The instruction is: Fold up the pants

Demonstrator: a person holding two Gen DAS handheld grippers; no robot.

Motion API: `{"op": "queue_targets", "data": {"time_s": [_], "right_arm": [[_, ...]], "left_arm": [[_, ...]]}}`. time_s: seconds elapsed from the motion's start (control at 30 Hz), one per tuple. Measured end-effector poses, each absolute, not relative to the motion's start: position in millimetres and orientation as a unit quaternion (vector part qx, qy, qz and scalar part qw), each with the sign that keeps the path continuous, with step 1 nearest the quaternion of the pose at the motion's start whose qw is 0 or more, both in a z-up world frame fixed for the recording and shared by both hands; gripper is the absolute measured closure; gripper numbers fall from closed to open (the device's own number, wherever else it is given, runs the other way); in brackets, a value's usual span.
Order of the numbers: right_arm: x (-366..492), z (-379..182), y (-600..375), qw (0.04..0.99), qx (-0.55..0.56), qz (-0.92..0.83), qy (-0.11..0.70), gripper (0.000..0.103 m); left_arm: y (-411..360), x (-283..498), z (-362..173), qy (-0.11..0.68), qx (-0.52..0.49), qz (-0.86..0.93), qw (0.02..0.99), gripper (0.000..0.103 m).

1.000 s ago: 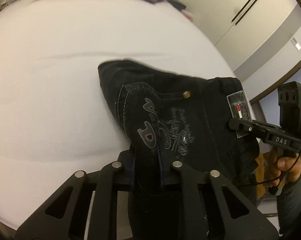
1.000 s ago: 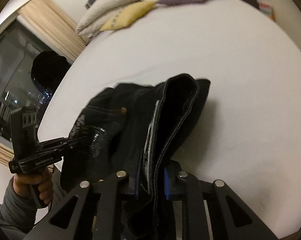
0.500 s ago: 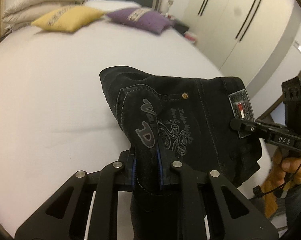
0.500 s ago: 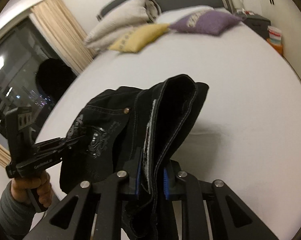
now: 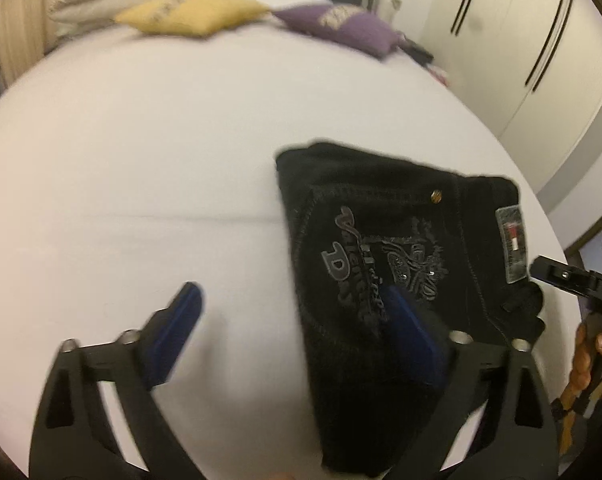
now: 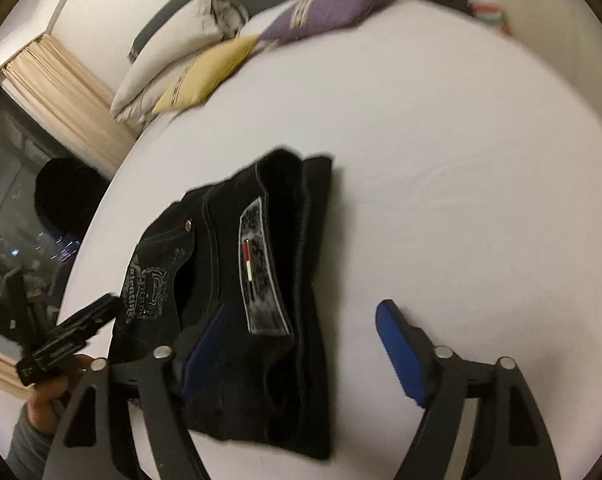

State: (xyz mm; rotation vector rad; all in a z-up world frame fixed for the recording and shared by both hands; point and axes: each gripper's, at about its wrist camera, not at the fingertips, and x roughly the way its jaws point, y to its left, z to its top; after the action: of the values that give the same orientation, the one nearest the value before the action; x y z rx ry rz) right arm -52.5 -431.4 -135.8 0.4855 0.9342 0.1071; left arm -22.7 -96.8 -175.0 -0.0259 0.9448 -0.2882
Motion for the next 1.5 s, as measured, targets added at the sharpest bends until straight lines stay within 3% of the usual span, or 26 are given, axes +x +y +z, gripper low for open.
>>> {"op": "queue_targets", "data": {"time_s": [0.2,0.33,0.47,0.6,0.87,1.2,1.5], "right_arm": [[-102,-67,-417,0.923,0.132,-0.008,0.362,0.018],[-150,-8,-398,0.965,0.086,-0.030,0.247,0.000],[-202,47,-373,0.988,0.039,-0.055,0.138,0.000],[-230,83,-359,0.993,0.027,-0.057,0.099,0.000],[-251,86,-347,0.983,0.063,-0.049,0.163,0.000],[-244,67,-323,0.968,0.063,-0.072,0.233,0.000],[-231,38,-316,0.950,0.067,-0.073,0.297,0.000]], "left_arm": [[-93,-101,-97,0.330,0.020,-0.096,0.939,0.000],[-89,-158,-36,0.260,0.050,-0.062,0.962,0.000],[-91,-235,28,0.173,0.066,-0.033,0.982,0.000],[-87,-280,69,0.139,0.054,-0.073,0.986,0.000],[-86,-297,78,0.207,0.011,-0.130,0.970,0.000],[-103,-286,24,0.324,0.031,-0.037,0.945,0.000],[-113,-263,-12,0.363,0.039,-0.031,0.931,0.000]]}}
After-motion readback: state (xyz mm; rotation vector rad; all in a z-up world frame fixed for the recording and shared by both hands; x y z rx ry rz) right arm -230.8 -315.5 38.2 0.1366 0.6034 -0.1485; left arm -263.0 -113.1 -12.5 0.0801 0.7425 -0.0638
